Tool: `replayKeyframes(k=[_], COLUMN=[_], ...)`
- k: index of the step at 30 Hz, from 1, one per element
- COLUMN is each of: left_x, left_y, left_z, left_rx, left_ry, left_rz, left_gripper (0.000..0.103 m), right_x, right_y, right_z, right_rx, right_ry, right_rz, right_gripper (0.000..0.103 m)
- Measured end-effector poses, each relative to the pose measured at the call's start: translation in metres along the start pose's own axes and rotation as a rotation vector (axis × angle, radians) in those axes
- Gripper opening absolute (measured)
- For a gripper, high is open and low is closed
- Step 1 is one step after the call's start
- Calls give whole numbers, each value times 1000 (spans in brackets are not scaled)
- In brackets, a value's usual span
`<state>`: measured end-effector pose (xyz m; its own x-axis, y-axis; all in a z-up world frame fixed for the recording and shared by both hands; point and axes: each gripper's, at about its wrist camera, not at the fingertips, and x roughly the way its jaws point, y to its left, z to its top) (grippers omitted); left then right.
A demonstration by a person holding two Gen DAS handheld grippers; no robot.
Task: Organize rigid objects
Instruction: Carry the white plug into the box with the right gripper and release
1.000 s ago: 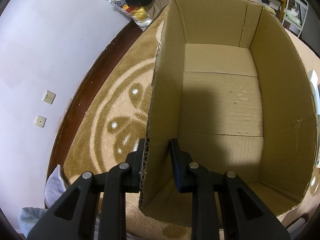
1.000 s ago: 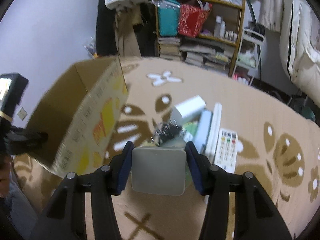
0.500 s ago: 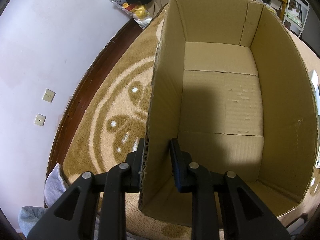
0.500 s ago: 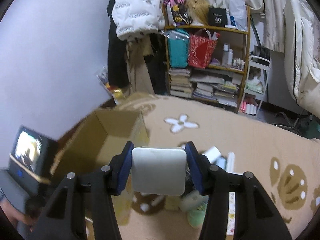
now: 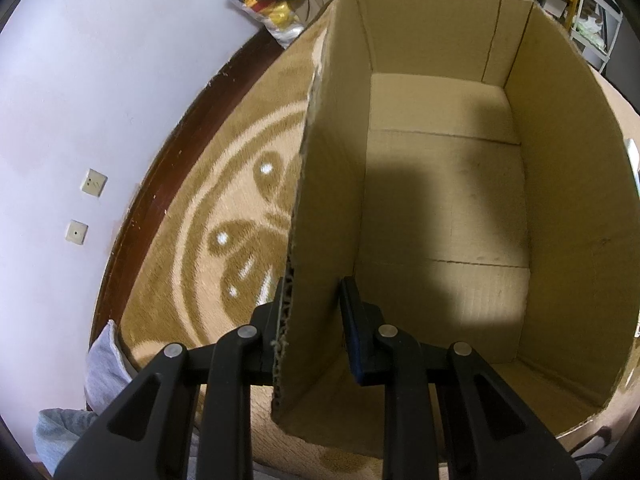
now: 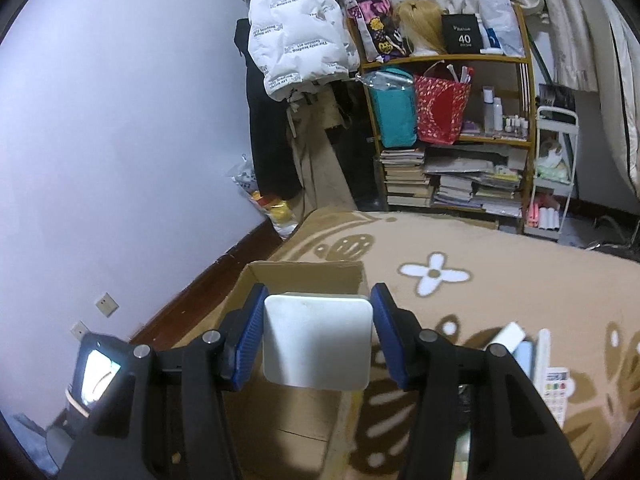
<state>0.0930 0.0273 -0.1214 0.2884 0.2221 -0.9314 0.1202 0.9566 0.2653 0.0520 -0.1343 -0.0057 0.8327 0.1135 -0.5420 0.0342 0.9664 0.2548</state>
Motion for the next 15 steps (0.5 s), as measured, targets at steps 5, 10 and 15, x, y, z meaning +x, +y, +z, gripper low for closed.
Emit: replayKeyframes(k=[5, 10, 15], left_x=[-3, -2, -2], left_y=[2, 3, 6], left_z=[0, 0, 1], left_rx=[-11, -8, -29], left_ry=[-15, -17, -11], left_rz=[-9, -15, -39], left_gripper=[22, 21, 19], right_x=[13, 24, 33], right_y=[4, 6, 6], right_z=[0, -6, -14], right_rx=[32, 22, 27], right_ry=[17, 59, 94], right_rz=[15, 22, 26], right_gripper=[56, 56, 56])
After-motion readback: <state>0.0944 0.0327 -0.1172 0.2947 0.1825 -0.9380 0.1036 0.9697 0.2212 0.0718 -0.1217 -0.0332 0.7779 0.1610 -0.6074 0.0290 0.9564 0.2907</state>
